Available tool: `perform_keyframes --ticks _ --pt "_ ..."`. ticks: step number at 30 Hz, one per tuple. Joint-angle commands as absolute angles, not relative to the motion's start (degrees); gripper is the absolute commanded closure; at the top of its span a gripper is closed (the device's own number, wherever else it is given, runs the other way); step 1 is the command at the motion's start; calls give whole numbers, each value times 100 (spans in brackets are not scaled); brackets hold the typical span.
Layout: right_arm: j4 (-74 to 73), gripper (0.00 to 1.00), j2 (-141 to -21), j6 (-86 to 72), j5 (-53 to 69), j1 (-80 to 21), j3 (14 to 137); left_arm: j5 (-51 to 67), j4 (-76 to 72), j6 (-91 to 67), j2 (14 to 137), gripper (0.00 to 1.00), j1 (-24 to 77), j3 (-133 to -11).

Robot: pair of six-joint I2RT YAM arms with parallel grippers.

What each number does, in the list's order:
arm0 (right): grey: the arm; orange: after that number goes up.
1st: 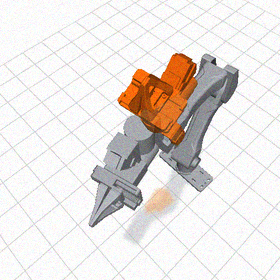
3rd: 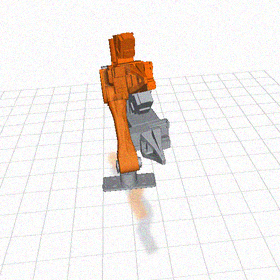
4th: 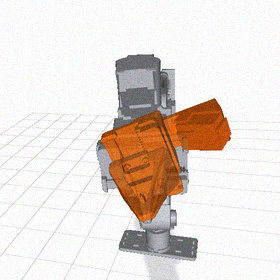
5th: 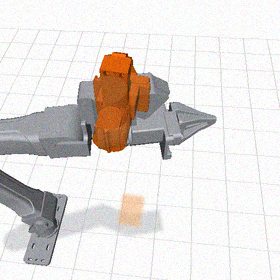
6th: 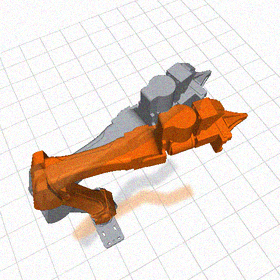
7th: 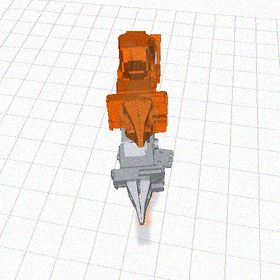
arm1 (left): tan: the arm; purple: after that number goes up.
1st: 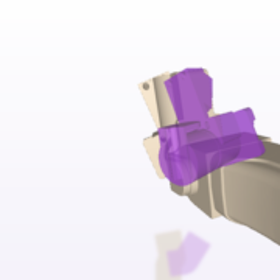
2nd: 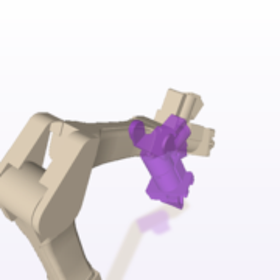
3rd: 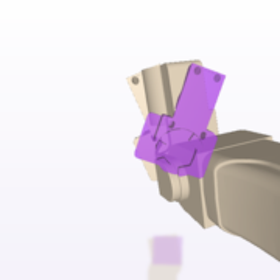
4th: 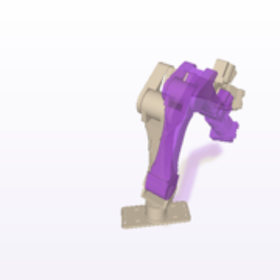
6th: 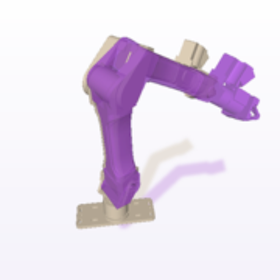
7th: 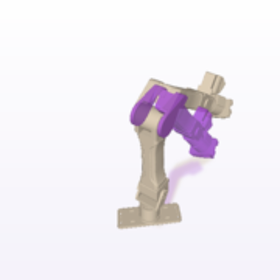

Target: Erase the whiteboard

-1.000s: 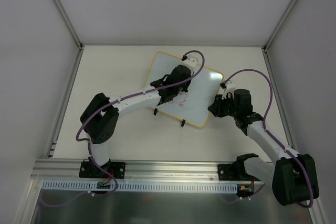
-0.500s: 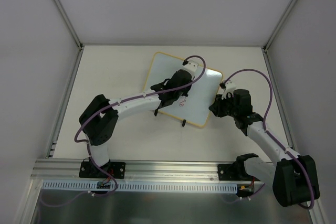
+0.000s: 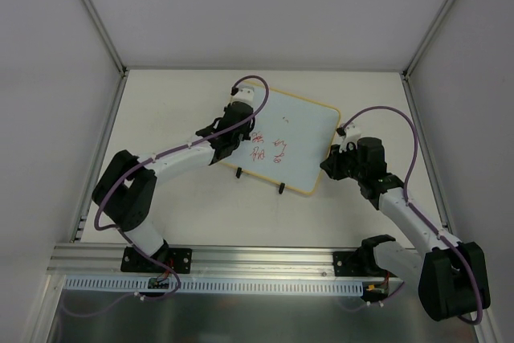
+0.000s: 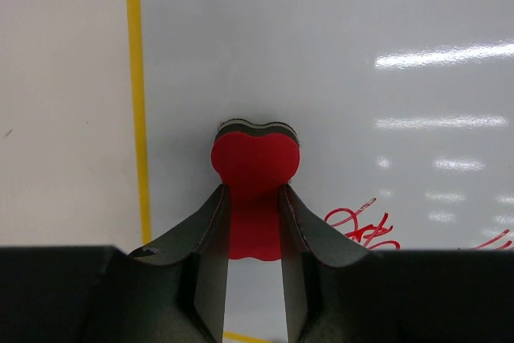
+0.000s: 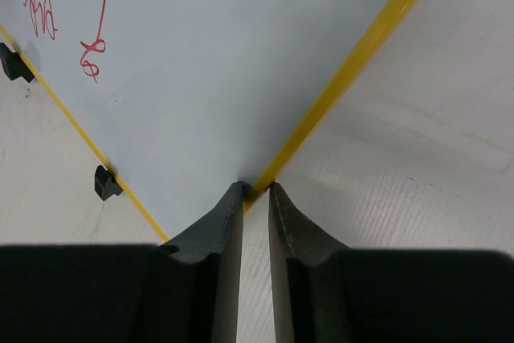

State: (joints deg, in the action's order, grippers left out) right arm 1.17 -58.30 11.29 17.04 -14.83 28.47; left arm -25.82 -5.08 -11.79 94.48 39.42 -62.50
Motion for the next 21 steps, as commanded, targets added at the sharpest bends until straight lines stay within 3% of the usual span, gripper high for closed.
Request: perform_keyframes --ticks 1,11,21 --pt "167 100 -5757 1354 1529 -1538 2804 -2513 -457 -1223 9667 100 4043 -6397" --pt "141 100 -5748 1406 1477 -1608 2821 -2470 -554 -624 10590 100 4622 -7654" --pt "132 100 -5775 1441 1397 -1687 2856 -1820 -545 -273 11100 100 5387 -7875"
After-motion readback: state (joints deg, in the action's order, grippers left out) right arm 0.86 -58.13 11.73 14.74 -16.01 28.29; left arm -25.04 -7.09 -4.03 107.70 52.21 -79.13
